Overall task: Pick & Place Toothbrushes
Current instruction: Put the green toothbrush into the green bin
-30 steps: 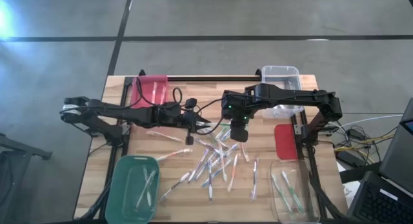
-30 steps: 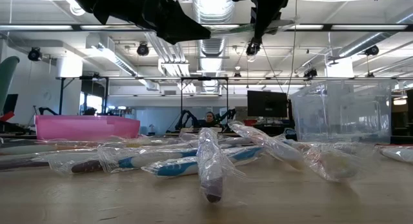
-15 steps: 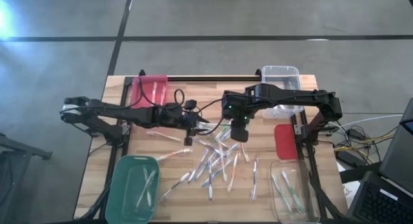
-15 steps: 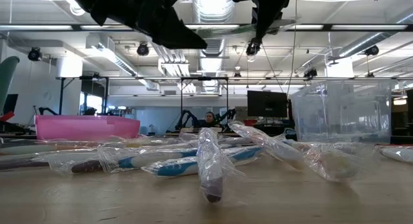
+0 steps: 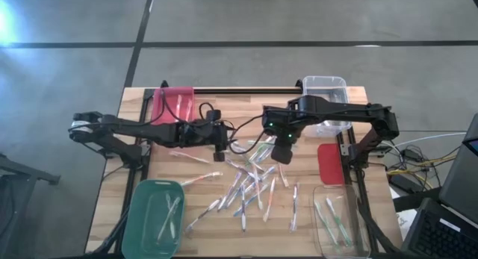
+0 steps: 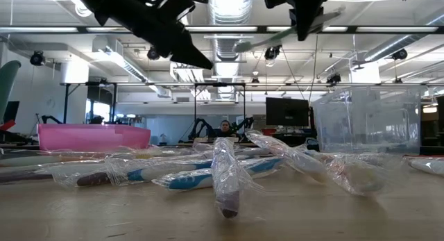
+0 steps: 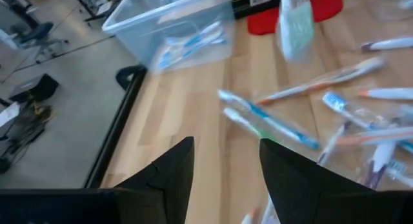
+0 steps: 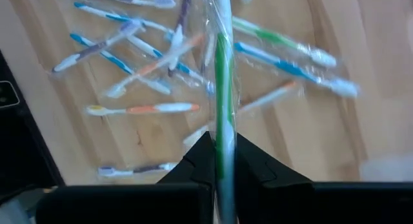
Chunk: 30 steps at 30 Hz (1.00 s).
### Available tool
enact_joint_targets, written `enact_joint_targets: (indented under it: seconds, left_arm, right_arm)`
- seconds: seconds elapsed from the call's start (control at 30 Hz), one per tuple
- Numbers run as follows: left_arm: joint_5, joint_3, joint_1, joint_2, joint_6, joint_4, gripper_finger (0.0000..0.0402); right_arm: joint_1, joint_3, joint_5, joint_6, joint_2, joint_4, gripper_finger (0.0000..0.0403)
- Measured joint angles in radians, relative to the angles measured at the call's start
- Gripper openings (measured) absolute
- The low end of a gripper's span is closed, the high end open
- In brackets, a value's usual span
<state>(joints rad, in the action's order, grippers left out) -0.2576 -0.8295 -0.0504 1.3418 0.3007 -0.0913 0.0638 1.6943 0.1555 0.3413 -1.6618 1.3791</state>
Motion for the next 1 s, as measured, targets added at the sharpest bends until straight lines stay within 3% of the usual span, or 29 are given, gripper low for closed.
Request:
enact_joint_targets:
  seconds: [0.43, 1.0]
  left_arm:
    - [-0.067, 0.0, 0.0, 0.0, 0.003, 0.061, 0.0179]
    - [-0.084, 0.0, 0.0, -0.001, 0.096, 0.071, 0.0177]
  right_arm:
    - [-0.088, 0.0, -0.002, 0.27, 0.032, 0.144, 0.0019]
    - [-0.486, 0.0, -0.249, 0.989, 0.137, 0.171, 0.0022]
